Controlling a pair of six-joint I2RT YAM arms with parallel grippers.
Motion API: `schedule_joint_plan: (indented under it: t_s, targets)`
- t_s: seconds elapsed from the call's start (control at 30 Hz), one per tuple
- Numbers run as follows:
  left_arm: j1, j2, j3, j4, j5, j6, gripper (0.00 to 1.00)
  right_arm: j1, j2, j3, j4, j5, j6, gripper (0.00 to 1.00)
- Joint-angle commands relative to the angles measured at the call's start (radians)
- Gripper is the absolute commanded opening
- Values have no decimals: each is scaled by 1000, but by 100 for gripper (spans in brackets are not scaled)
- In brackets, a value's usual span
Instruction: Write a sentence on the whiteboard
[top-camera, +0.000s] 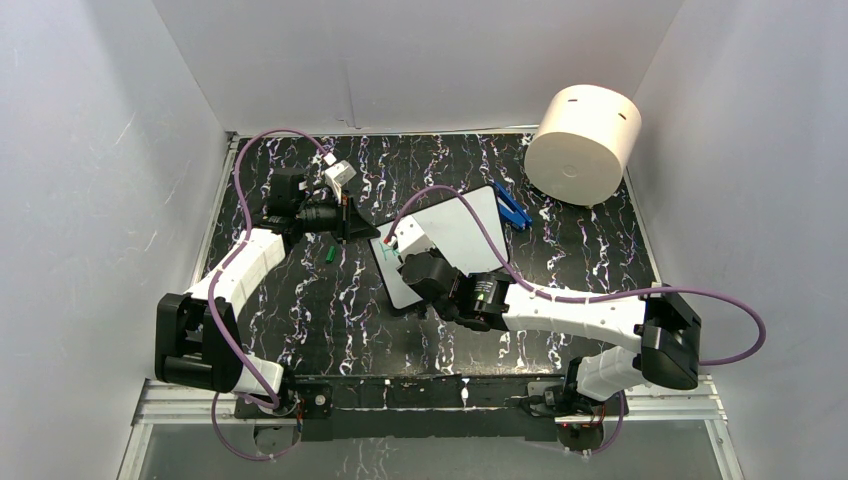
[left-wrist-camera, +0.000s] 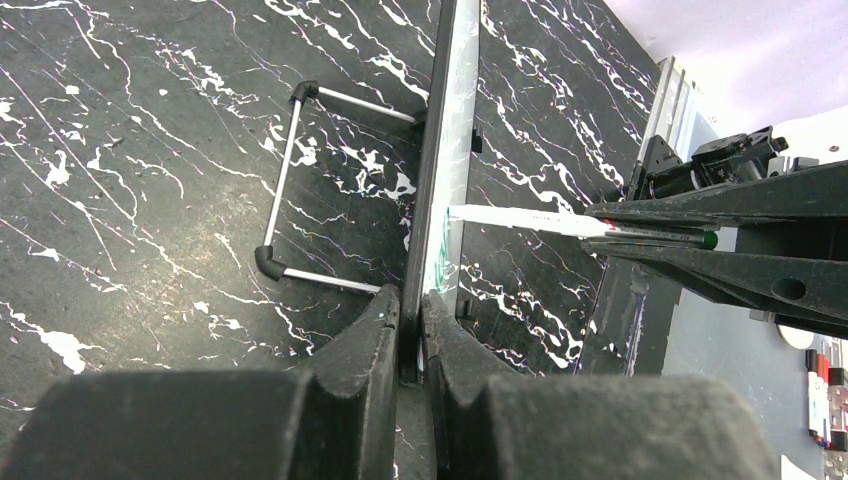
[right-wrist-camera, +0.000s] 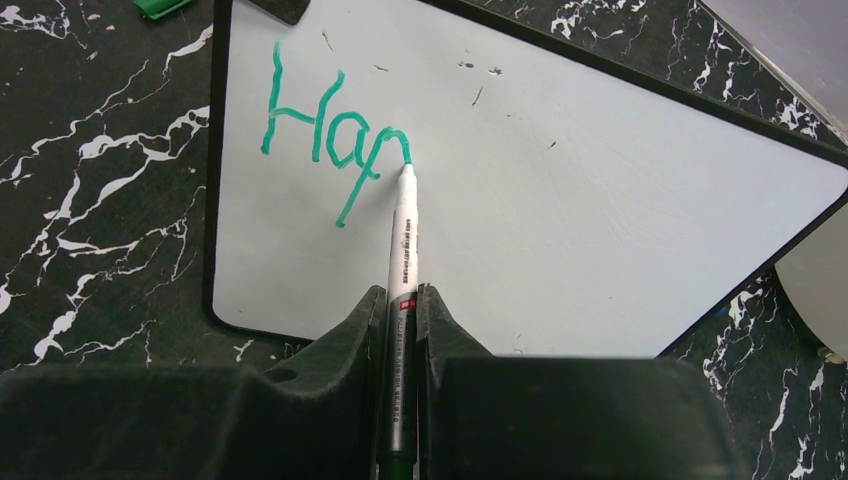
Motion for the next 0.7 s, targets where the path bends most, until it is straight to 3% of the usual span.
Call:
schedule_joint_plan:
  t_s: [0.0, 0.67]
  targets:
    - [-22, 26, 0, -63, -56, 42, 0, -12, -22, 28, -14, -2, 30, 0]
    - [-22, 26, 1, -65, -55, 42, 0, -10, -7, 37, 27, -73, 37, 0]
